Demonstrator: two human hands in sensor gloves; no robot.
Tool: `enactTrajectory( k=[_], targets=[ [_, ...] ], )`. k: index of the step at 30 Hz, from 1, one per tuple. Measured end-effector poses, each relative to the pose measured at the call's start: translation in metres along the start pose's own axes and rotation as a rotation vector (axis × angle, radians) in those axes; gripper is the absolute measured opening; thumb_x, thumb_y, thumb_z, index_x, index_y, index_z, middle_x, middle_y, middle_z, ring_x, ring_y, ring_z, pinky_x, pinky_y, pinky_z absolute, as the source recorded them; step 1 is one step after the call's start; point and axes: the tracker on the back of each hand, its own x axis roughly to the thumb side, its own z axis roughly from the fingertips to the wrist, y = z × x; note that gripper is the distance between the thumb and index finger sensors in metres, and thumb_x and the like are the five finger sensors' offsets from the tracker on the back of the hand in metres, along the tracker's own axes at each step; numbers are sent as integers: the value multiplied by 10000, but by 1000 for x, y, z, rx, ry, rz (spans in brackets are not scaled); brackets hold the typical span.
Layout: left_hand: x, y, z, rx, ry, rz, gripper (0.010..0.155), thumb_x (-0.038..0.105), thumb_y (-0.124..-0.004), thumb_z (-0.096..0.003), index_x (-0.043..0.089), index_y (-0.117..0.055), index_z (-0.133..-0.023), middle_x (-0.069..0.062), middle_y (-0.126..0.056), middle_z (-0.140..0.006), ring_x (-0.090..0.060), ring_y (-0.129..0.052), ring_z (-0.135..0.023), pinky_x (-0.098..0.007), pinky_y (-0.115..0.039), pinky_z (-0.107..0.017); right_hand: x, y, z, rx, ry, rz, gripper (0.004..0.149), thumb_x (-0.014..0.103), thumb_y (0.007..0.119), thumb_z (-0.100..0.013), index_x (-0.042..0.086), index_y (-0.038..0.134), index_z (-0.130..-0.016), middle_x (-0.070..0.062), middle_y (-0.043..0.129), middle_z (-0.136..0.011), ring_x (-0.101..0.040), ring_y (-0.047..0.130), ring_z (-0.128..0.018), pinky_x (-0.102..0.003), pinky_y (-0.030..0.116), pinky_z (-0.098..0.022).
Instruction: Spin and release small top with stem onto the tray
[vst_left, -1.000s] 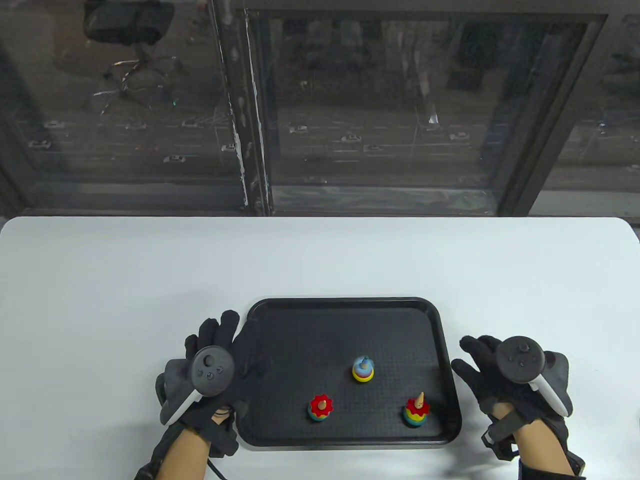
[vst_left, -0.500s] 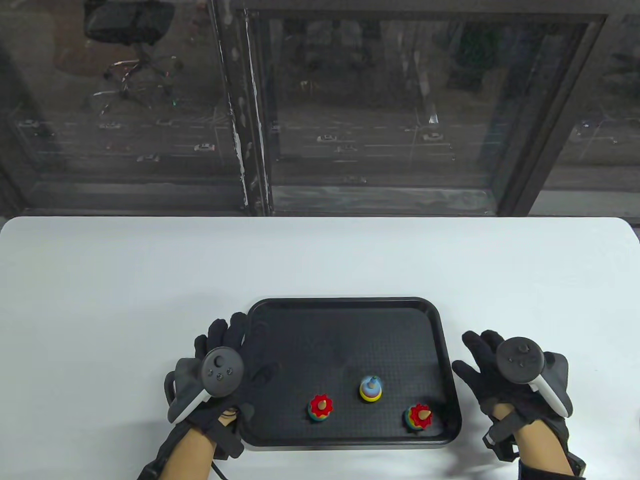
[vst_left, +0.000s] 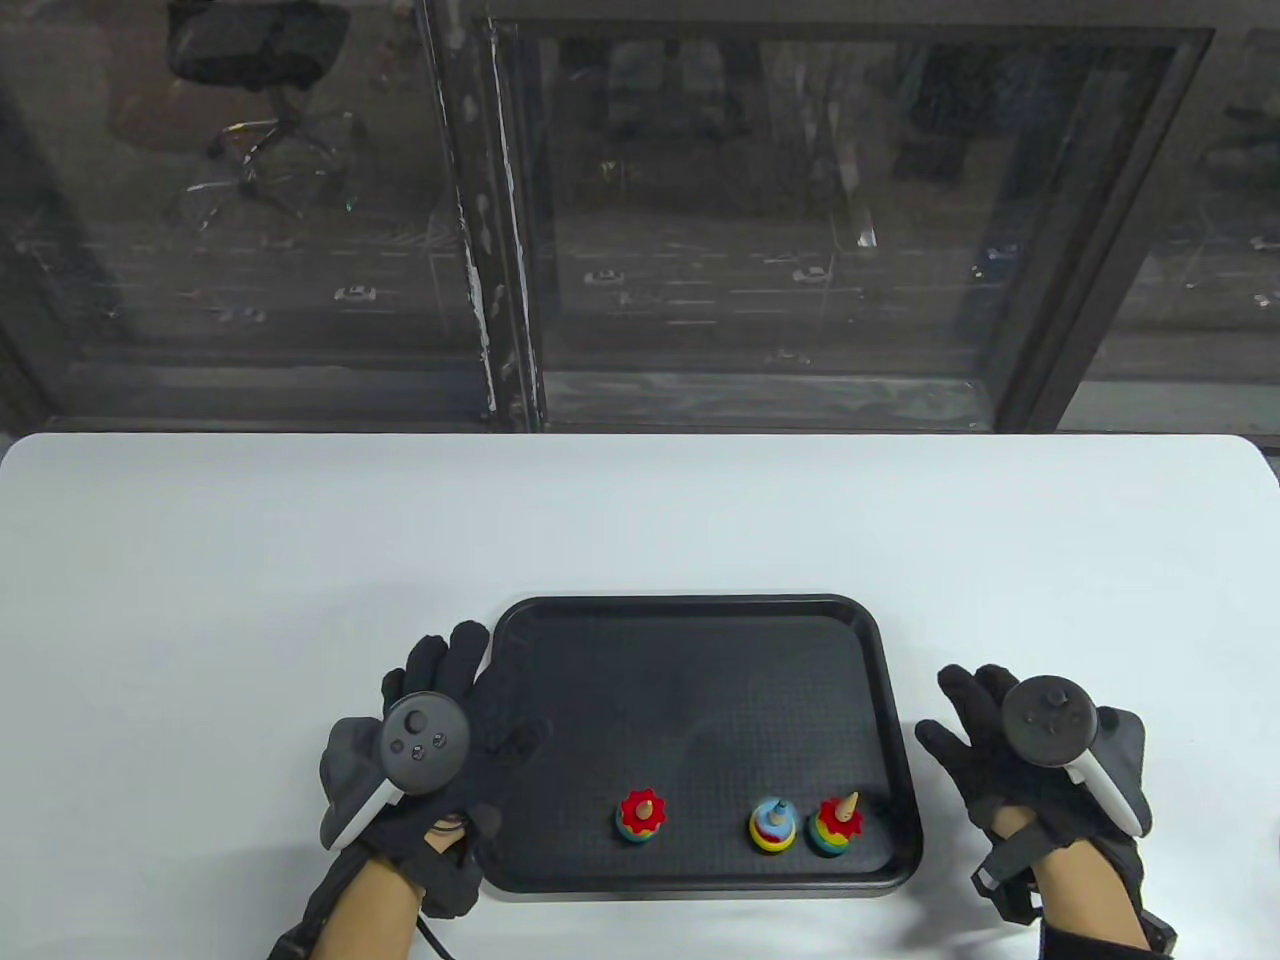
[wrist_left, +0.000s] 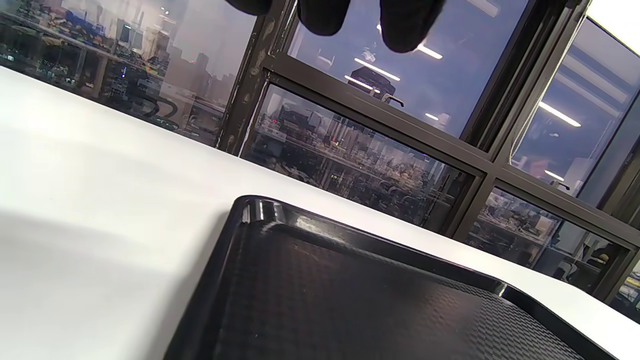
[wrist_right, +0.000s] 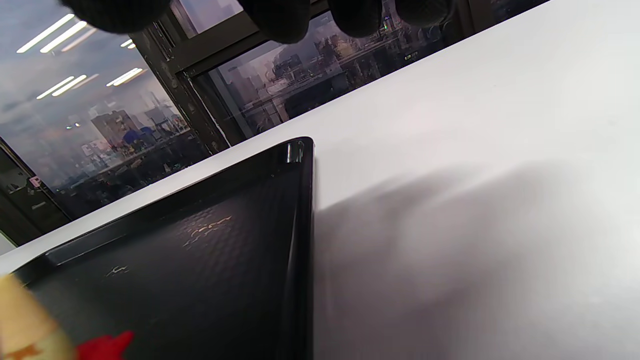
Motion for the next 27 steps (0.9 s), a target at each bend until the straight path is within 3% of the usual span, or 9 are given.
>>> enactTrajectory(
  k=[27],
  targets=[
    [-9,-4,-1,-47,66,28,853,794,-485,-330,480,-455,-1122,29,-281,-1312,-402,-238,-1195,-663,-260,-821,6,2,1,-1,-66,-43,744,665,545,-431,341,437,-1091,-116,322,-1148,-450,381,-1054,-690,322,-700]
  ],
)
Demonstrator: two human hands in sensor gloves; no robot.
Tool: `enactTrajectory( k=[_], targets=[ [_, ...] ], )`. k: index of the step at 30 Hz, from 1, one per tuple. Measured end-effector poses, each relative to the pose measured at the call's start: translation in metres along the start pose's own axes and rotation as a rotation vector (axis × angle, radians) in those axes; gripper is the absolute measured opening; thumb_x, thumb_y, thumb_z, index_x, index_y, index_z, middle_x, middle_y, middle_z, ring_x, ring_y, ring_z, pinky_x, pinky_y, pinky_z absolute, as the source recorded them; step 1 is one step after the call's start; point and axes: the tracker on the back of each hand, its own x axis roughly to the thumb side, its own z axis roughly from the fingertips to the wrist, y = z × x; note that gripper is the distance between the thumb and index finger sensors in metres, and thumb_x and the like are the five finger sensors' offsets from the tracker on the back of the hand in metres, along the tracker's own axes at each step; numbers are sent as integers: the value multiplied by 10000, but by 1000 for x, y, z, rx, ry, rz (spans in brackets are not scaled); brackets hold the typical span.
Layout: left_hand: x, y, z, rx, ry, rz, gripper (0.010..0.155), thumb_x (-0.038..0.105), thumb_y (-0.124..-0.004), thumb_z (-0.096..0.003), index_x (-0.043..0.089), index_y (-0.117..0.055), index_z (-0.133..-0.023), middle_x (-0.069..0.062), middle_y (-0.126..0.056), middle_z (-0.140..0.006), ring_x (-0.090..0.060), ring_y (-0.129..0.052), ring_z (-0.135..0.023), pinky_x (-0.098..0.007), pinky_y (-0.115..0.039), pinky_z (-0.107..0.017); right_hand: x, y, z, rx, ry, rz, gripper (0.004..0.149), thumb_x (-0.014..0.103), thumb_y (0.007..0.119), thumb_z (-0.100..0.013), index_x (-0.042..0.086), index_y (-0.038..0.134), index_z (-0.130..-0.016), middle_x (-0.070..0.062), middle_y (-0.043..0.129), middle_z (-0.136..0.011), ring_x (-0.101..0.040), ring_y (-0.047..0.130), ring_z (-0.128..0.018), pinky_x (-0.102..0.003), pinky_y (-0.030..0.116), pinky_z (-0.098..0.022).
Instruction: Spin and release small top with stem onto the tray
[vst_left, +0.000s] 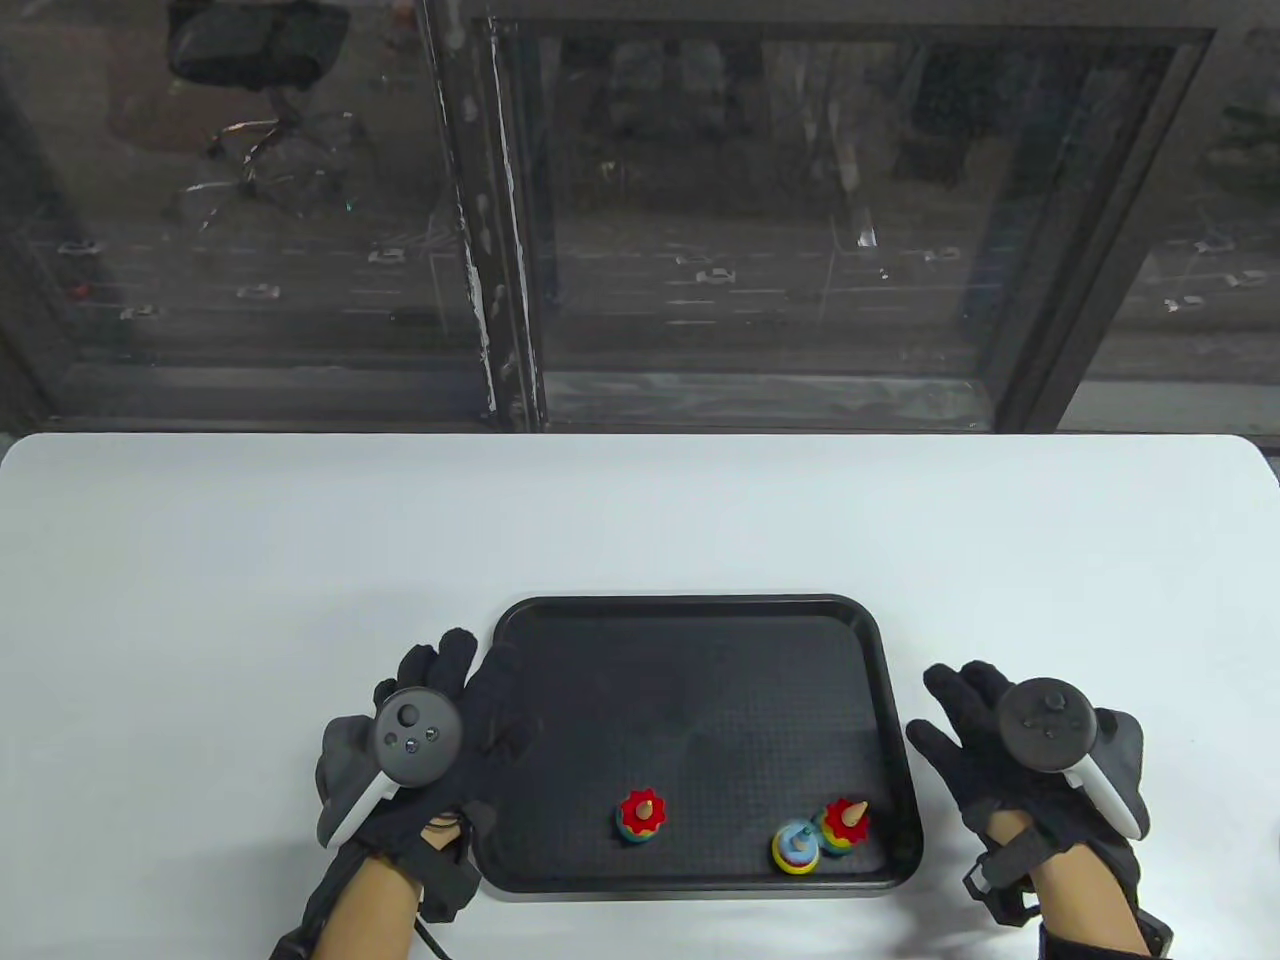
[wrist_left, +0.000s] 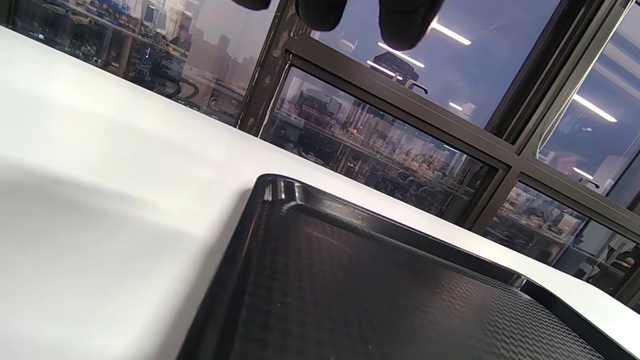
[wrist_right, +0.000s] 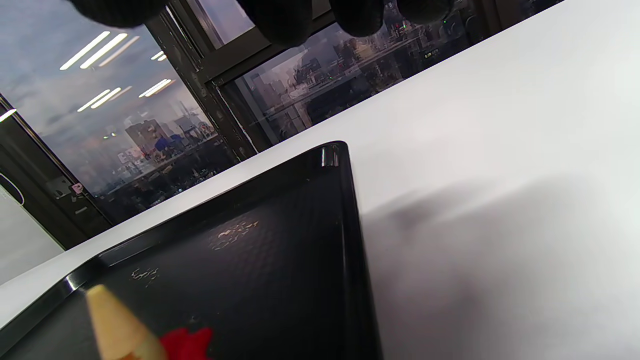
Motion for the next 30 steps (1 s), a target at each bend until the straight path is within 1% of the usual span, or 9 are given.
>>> enactTrajectory(
  k=[4,5,7,23,27,30],
  targets=[
    [-1,0,0,-1,-11,21,853,791,-495,-329,482,-450,-1122,38,-273,-1313,-396,-233,-1197,-662,-247,-823,-1,-1,0,-1,1,-11,746,665,546,-431,343,429,-1093,-117,316,-1149,-450,374,-1055,-690,319,-701],
    [-1,0,0,-2,-14,21,851,791,-496,-330,484,-450,-1121,43,-274,-1314,-396,-211,-1201,-662,-244,-823,-1,-1,0,0,1,-11,748,666,546,-431,343,424,-1094,-116,314,-1149,-450,370,-1057,-690,317,-701],
    [0,0,0,-6,-15,1,852,791,-498,-331,482,-449,-1123,53,-274,-1315,-394,-227,-1199,-661,-245,-823,0,-1,0,2,1,-11,750,667,549,-430,345,416,-1095,-115,312,-1149,-451,365,-1058,-690,316,-702],
    [1,-2,0,-14,-11,-15,846,789,-498,-334,484,-448,-1121,41,-264,-1313,-396,-196,-1198,-661,-235,-821,1,0,1,19,-3,-6,756,668,552,-430,346,399,-1097,-116,306,-1147,-447,336,-1068,-686,303,-702],
    [1,-2,-1,-14,-12,-17,847,790,-499,-334,485,-445,-1122,44,-262,-1313,-396,-194,-1198,-662,-232,-820,2,0,0,25,-5,13,747,669,560,-428,373,400,-1095,-102,269,-1159,-442,305,-1079,-683,288,-705],
    [2,-3,-1,-24,-23,-25,849,794,-502,-334,486,-444,-1123,52,-262,-1314,-398,-194,-1198,-662,-232,-820,4,0,1,14,-4,66,750,671,572,-426,382,396,-1095,-93,262,-1162,-443,291,-1082,-684,281,-706]
  ],
)
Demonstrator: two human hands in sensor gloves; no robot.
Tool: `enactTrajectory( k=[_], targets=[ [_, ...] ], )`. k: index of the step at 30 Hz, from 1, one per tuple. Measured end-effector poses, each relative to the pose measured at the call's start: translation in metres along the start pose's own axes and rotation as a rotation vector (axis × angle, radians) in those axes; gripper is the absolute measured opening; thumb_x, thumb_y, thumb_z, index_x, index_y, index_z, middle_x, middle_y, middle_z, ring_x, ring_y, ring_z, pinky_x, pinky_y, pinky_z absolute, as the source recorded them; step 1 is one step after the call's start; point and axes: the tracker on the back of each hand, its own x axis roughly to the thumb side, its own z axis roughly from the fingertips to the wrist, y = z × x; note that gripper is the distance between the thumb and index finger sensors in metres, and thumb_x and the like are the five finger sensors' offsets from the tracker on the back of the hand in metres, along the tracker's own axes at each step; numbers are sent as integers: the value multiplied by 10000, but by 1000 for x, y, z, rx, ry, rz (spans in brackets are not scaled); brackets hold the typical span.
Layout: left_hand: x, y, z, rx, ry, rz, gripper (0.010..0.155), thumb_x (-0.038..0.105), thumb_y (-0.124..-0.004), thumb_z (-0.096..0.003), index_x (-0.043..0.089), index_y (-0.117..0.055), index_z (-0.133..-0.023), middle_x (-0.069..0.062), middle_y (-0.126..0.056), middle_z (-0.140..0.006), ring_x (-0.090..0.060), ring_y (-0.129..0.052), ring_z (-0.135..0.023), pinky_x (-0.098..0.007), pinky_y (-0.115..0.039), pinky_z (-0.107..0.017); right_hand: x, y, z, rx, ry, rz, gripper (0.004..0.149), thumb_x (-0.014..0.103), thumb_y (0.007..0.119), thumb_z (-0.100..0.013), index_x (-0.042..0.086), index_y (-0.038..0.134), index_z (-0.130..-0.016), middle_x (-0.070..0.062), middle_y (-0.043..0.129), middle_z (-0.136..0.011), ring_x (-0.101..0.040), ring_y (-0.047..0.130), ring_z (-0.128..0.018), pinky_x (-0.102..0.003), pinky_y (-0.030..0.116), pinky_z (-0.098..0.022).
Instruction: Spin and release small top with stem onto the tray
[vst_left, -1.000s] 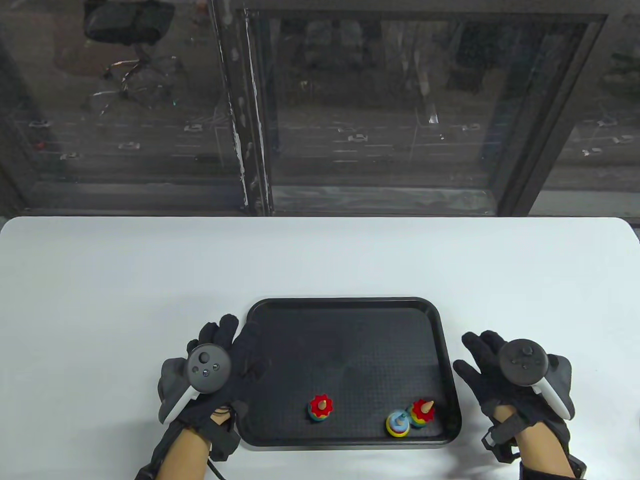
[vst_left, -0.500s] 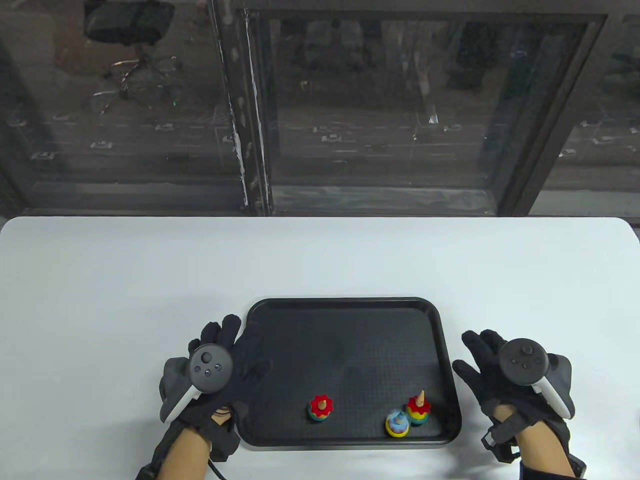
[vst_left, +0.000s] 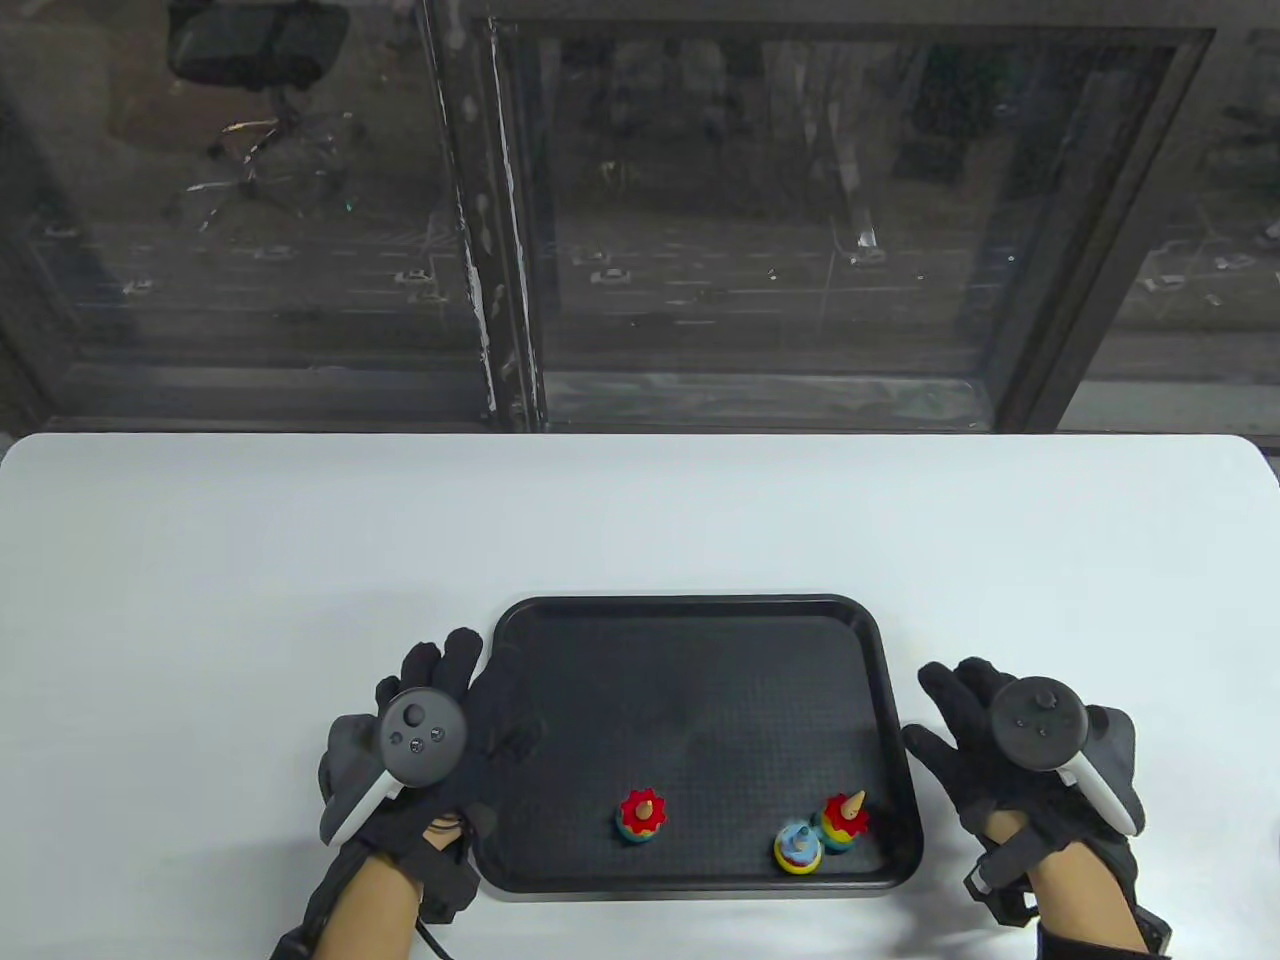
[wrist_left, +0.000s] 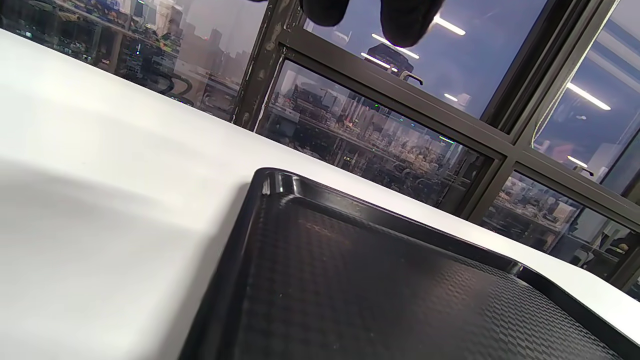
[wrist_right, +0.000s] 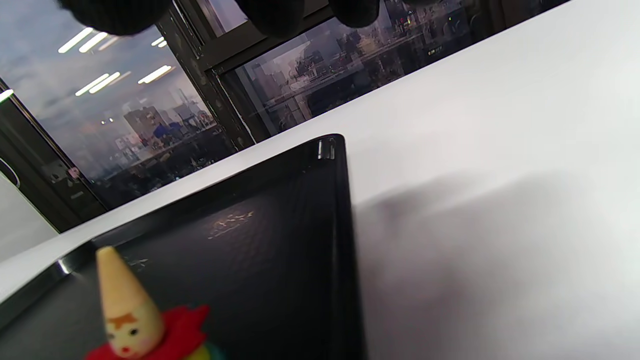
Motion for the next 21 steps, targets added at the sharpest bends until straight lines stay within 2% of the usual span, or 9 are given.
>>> enactTrajectory(
  k=[17,21],
  targets=[
    [6,-6,-1,-30,-3,-56,839,790,-510,-342,486,-442,-1121,61,-255,-1313,-394,-188,-1198,-659,-232,-819,3,1,1,5,-8,-5,764,670,583,-424,370,382,-1097,-93,249,-1163,-438,279,-1086,-686,274,-709],
    [6,-7,-1,-30,-22,-53,834,787,-516,-344,487,-444,-1119,75,-256,-1313,-386,-183,-1200,-658,-231,-819,6,2,1,8,-24,-2,781,674,588,-422,382,332,-1101,-82,220,-1166,-435,261,-1093,-687,264,-714]
  ],
)
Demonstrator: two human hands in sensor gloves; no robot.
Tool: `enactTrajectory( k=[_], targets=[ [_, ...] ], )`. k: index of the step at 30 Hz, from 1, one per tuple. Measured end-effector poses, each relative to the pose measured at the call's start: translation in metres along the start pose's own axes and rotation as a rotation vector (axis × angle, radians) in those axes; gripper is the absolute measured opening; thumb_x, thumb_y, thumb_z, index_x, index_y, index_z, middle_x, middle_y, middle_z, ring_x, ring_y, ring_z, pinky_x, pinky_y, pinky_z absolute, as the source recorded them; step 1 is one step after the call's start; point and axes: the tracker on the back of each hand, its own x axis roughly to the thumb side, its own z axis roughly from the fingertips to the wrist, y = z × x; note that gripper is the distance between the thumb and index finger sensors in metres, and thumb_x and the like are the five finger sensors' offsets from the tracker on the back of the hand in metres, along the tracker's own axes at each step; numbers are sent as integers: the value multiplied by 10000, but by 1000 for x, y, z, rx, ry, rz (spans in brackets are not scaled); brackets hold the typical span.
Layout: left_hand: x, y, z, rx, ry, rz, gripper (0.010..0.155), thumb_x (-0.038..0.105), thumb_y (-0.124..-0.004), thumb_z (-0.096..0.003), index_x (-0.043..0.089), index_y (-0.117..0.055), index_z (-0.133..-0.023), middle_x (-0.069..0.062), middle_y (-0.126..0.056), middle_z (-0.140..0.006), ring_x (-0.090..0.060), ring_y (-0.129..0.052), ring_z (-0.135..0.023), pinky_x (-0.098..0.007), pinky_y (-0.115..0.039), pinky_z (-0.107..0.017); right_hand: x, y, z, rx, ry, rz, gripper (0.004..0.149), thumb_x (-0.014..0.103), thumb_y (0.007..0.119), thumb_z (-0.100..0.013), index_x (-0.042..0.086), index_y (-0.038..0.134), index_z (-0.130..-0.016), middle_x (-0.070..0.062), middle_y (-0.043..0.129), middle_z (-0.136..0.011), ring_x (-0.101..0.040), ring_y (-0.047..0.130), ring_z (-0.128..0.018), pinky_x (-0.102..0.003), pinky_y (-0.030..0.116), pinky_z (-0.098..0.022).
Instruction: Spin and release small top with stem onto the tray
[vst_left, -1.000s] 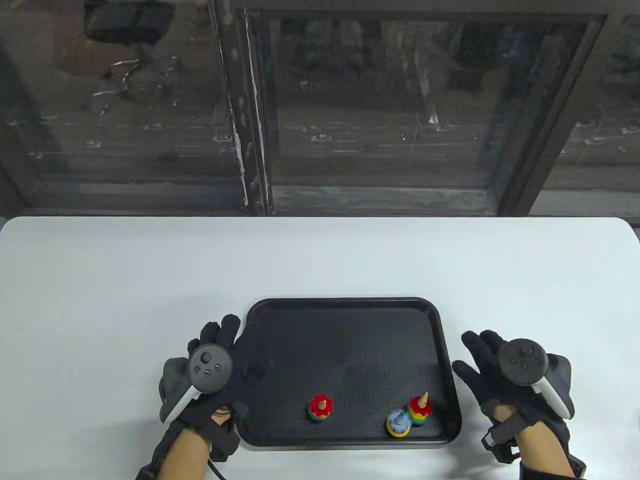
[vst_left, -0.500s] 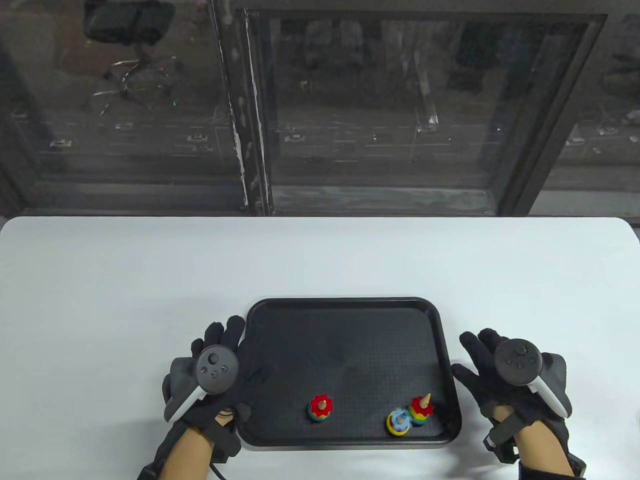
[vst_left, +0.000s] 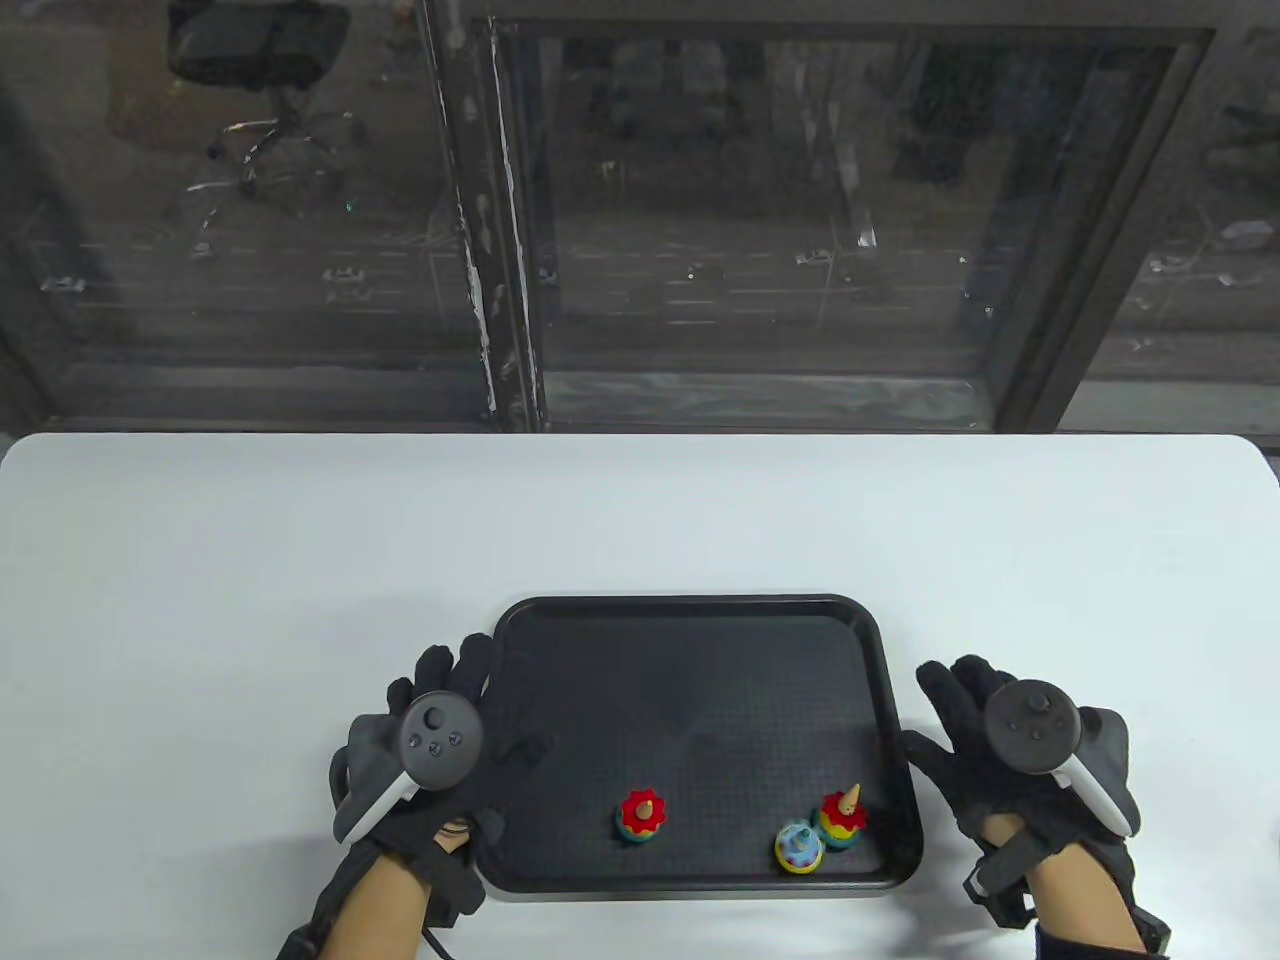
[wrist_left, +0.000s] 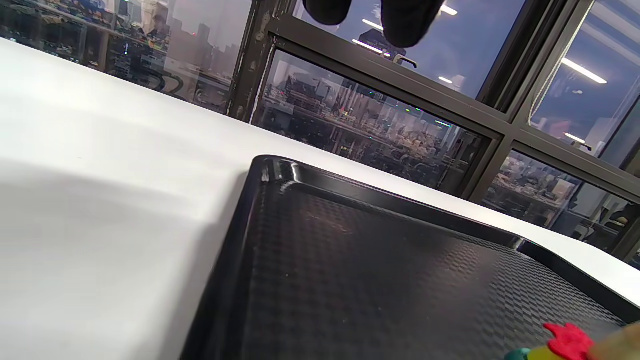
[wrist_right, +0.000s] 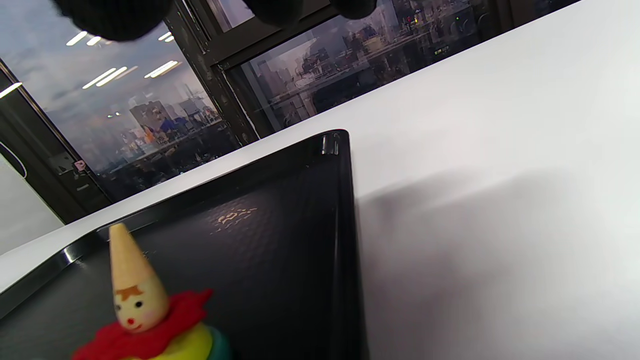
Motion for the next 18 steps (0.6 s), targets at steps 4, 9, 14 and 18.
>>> enactTrajectory(
  k=[4,9,14,18],
  targets=[
    [1,0,-1,-1,-6,-3,832,785,-519,-345,489,-438,-1119,88,-252,-1314,-384,-178,-1201,-656,-228,-820,5,3,-1,17,-10,21,784,676,586,-422,387,320,-1101,-80,207,-1168,-433,254,-1094,-686,261,-716],
    [1,-1,-1,-7,-6,-2,828,782,-525,-348,494,-426,-1118,96,-247,-1313,-382,-172,-1200,-655,-223,-820,7,5,-1,23,-15,34,786,675,587,-422,385,319,-1102,-82,203,-1167,-435,248,-1093,-687,259,-715],
    [1,-1,-1,-6,-7,-2,826,781,-525,-350,497,-417,-1119,102,-236,-1313,-380,-166,-1200,-654,-219,-820,6,4,0,22,-12,29,787,674,589,-422,382,321,-1102,-82,200,-1166,-437,245,-1092,-686,257,-715],
    [1,-1,-1,-8,-11,0,827,782,-526,-350,500,-410,-1119,104,-236,-1313,-380,-163,-1199,-654,-219,-819,6,5,0,26,-14,26,791,675,588,-422,380,313,-1102,-83,193,-1165,-434,236,-1094,-686,255,-715]
  ],
)
